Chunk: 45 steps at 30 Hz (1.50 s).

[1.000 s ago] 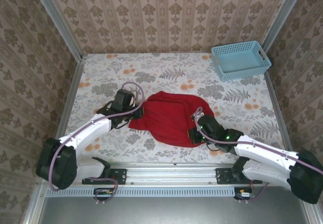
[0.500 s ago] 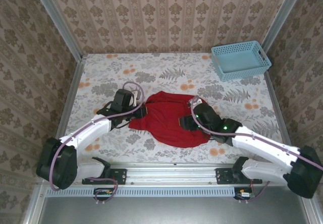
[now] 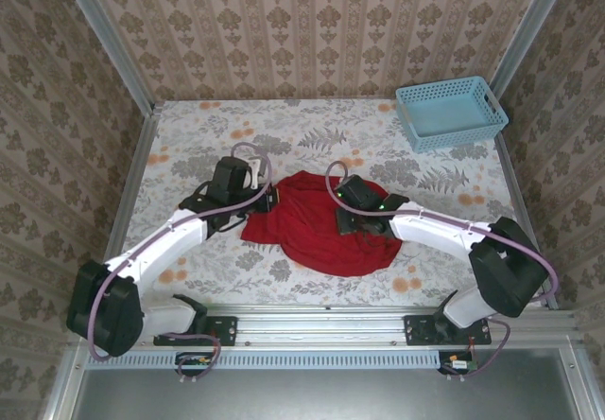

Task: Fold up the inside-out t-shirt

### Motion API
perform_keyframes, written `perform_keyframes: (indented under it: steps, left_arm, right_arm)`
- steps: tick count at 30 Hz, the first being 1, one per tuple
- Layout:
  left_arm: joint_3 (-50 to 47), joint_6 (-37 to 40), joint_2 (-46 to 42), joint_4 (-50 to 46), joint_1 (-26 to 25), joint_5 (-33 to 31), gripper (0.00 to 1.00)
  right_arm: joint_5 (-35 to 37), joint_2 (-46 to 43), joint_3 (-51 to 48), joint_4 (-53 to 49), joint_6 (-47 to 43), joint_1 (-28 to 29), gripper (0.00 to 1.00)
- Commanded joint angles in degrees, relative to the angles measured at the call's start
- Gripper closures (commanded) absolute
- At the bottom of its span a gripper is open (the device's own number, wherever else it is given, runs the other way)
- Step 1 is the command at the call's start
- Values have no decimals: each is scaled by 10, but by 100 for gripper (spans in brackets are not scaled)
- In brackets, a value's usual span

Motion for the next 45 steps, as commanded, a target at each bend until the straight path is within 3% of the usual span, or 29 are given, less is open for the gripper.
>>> perform_keyframes:
  steps: [1, 9, 13, 16, 22, 31, 35, 38, 42, 45]
  left_arm:
    - [34, 33, 26, -38, 8, -25, 100]
    - [79, 63, 107, -92, 9, -74, 96]
    - [104, 81, 115, -132, -15, -128, 74]
    - [98, 114, 74, -115, -78, -175, 57]
    - [52, 152, 28, 13, -162, -100, 38]
    - [103, 143, 199, 72, -180, -52, 26]
    - [132, 140, 246, 81, -179, -39, 32]
    - [156, 131, 266, 55, -173, -75, 58]
    - [137, 100, 246, 89, -147, -41, 89]
    - [116, 78, 219, 123, -138, -3, 100]
  right_arm:
    - [3, -43, 45, -26, -14, -1, 100]
    - [-33, -128, 33, -18, -2, -50, 100]
    - [-51, -157, 3, -5, 14, -67, 100]
    - [-79, -173, -6, 11, 21, -75, 100]
    - [-93, -142, 26, 22, 17, -80, 100]
    - [-141, -97, 61, 54, 42, -92, 100]
    - [-124, -102, 63, 43, 33, -94, 100]
    - [-108, -102, 65, 34, 27, -105, 100]
    - [-96, -78, 75, 34, 23, -135, 100]
    - [-82, -22, 104, 29, 2, -152, 100]
